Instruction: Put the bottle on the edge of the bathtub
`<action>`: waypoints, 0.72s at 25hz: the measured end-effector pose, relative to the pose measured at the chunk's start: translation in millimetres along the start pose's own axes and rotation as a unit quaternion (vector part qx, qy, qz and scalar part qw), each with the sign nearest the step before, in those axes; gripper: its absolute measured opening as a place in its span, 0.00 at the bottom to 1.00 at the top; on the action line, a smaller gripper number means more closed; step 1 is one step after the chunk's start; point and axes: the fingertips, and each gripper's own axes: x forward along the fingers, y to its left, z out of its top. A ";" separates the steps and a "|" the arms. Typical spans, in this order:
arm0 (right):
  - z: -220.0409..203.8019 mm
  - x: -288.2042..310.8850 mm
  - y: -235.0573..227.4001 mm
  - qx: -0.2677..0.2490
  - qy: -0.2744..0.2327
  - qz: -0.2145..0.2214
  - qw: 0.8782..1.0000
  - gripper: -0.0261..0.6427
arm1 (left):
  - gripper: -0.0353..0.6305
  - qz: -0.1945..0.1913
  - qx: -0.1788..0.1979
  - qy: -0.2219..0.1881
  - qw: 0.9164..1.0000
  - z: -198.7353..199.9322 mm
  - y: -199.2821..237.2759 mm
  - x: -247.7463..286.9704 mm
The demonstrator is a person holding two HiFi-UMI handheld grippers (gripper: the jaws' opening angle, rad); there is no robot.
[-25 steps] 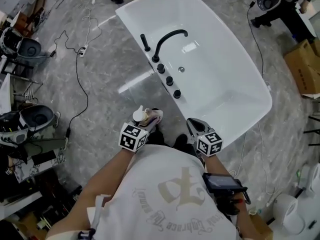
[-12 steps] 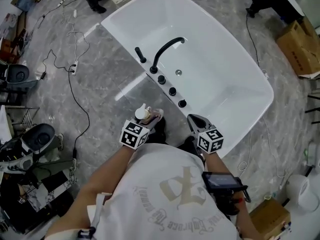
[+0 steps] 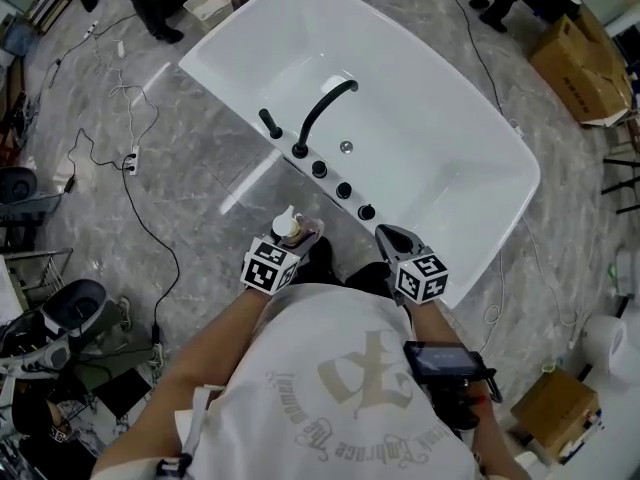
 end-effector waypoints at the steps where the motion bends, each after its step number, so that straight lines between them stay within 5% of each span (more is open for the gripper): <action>1: -1.4 -4.9 -0.1 0.003 -0.003 -0.005 1.000 0.05 | 0.38 -0.004 0.004 0.002 1.000 -0.6 -3.3 1.4; 6: -7.4 -12.4 -6.3 0.013 -0.007 -0.008 1.000 0.05 | 0.38 -0.007 0.025 0.014 1.000 3.8 -7.8 17.7; 12: 24.0 54.8 8.1 0.026 0.005 -0.003 1.000 0.05 | 0.38 -0.012 0.028 0.032 0.999 27.1 70.8 26.5; 18: 29.0 77.3 -3.5 0.034 0.021 -0.002 0.999 0.05 | 0.39 -0.016 0.034 0.048 0.998 38.6 96.7 49.4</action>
